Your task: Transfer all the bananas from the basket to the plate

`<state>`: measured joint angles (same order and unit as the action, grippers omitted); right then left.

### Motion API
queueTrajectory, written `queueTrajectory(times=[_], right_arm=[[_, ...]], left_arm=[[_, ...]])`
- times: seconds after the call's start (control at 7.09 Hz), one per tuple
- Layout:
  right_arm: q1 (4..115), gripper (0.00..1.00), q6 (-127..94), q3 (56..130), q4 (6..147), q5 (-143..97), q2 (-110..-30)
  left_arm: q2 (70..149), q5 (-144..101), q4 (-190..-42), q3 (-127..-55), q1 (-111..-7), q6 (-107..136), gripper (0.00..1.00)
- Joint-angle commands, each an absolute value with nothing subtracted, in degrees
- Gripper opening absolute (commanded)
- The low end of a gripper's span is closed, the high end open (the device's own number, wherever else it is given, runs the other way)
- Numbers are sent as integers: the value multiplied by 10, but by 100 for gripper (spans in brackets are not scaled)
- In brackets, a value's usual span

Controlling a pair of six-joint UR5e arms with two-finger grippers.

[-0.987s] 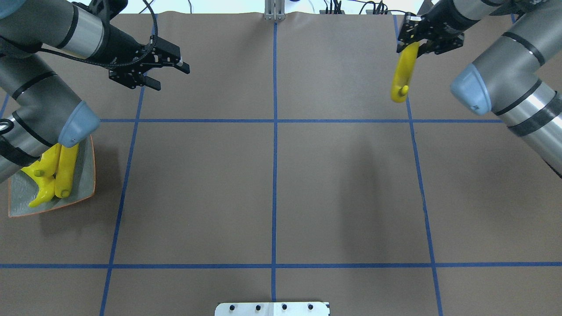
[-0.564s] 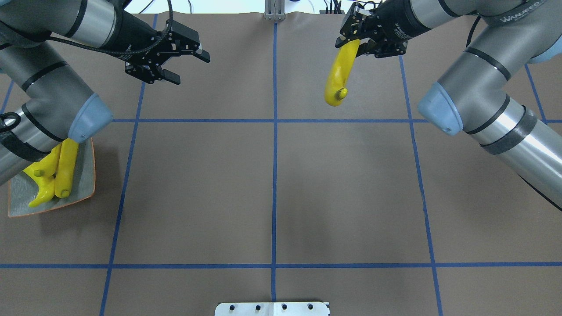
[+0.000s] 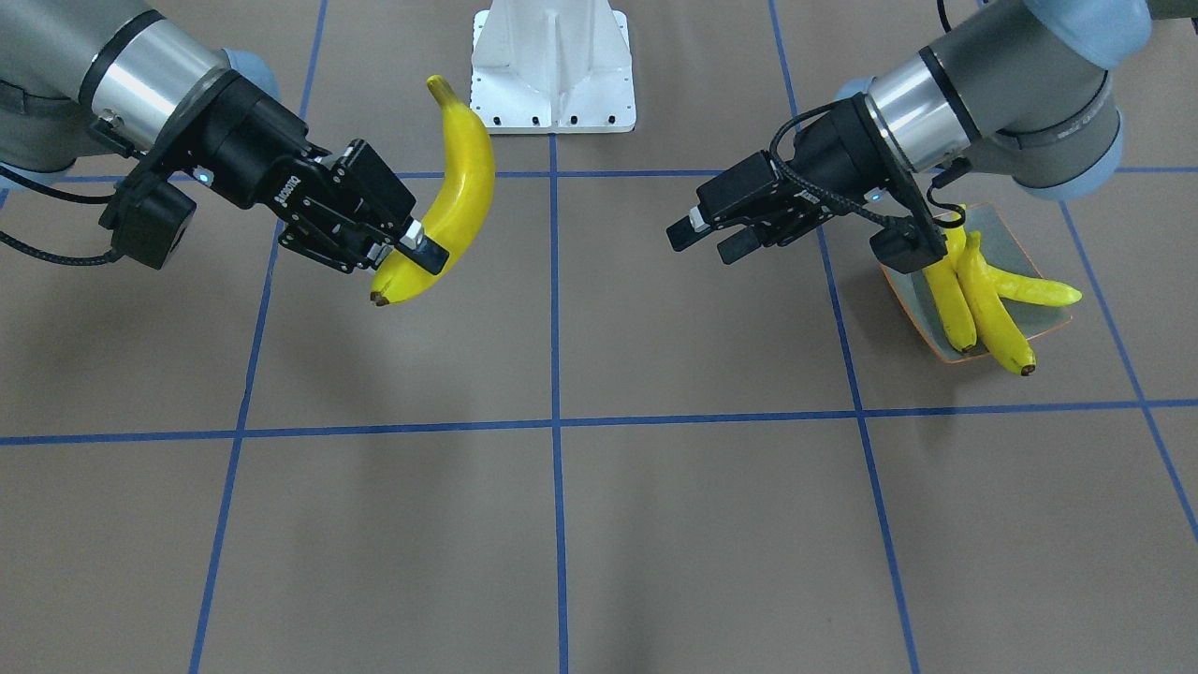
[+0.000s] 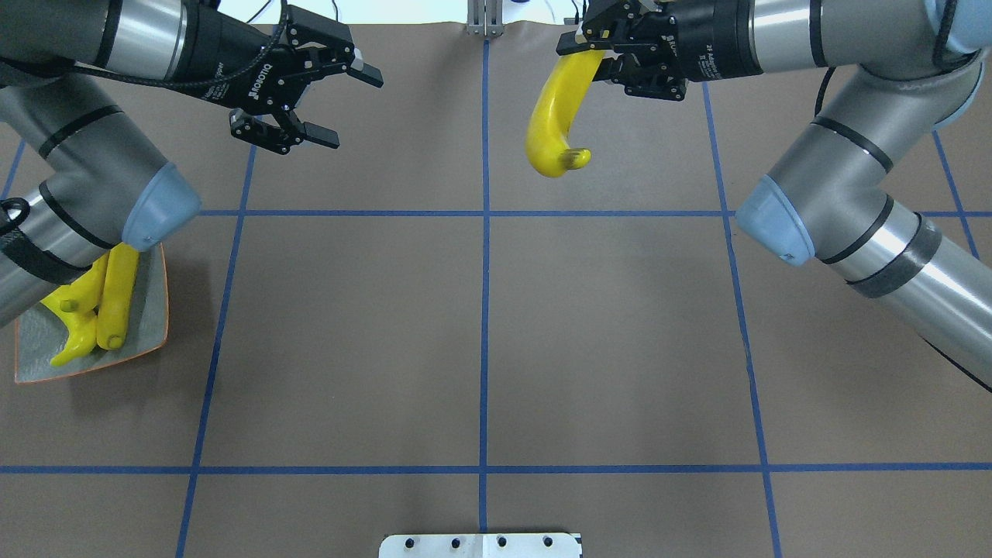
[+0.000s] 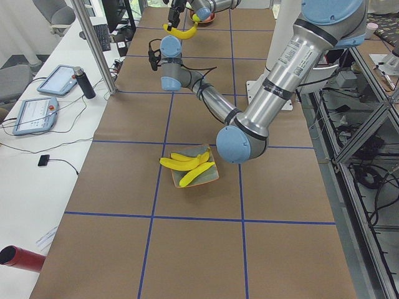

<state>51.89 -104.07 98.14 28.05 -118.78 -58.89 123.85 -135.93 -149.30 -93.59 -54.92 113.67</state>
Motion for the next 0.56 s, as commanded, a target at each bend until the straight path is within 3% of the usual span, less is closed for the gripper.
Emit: queueTrajectory(times=[0.0, 0.42], right_arm=[[441, 0, -1118, 983, 126, -1054, -617], [439, 0, -1166, 1005, 119, -1044, -615]], left_arm=[[1248, -1325, -1572, -953, -543, 1311, 100], [1247, -1197, -1680, -990, -500, 1490, 100]])
